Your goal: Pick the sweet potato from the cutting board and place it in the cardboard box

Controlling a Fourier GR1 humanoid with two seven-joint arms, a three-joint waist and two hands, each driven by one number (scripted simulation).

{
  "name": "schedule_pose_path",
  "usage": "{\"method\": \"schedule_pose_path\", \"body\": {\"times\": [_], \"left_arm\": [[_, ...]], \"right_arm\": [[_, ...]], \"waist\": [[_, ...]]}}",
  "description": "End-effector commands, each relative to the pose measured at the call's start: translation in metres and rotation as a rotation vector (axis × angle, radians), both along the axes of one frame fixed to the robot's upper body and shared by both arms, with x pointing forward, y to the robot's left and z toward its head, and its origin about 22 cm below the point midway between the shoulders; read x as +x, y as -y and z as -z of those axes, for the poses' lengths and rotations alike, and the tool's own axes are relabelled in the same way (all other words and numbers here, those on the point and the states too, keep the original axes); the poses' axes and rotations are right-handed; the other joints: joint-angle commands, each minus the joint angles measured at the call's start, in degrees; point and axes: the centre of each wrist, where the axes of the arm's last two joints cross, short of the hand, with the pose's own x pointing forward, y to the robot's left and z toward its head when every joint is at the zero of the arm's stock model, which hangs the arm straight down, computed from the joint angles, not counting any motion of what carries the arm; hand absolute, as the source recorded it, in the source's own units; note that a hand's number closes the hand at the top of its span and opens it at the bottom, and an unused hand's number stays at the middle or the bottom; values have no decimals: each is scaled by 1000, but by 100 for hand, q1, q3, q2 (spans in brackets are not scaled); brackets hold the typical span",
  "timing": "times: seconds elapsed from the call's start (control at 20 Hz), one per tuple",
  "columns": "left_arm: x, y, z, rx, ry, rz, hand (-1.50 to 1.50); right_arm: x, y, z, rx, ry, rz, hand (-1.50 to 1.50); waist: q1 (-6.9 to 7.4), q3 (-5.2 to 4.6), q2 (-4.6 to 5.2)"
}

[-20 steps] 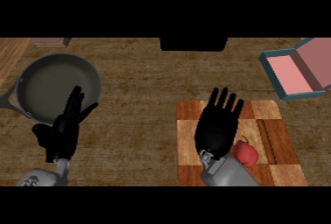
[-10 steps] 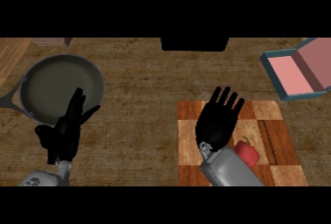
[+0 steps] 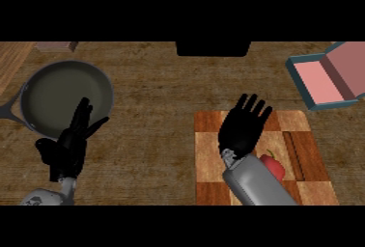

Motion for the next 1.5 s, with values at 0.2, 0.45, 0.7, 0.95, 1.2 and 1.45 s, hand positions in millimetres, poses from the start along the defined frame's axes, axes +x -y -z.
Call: {"method": "schedule_pose_path", "body": {"times": [0.2,0.45,0.7,0.95,1.2,1.45], "left_arm": [[-5,-14,22,31,-104,-58,0],[3,-26,22,41,-90,-88,0],[1,-19,18,24,-106,-61,0],[-2,-12,26,33,-104,-72,0],[-7,-24,21,49,-83,-82,0],[-16,-17,45,32,-111,-87,0]], "right_arm": [[4,-7,7,-71,-46,236,-150],[19,0,15,-64,-31,256,-150],[15,-4,24,-77,-64,256,-150],[21,0,20,-64,-57,254,-150],[16,4,29,-61,-61,251,-150],[35,13,28,-39,-97,184,150]], "waist": [[-13,-77,62],[-4,-78,99],[24,-75,79],[-32,-76,72],[-26,-75,53],[-55,-80,77]]}}
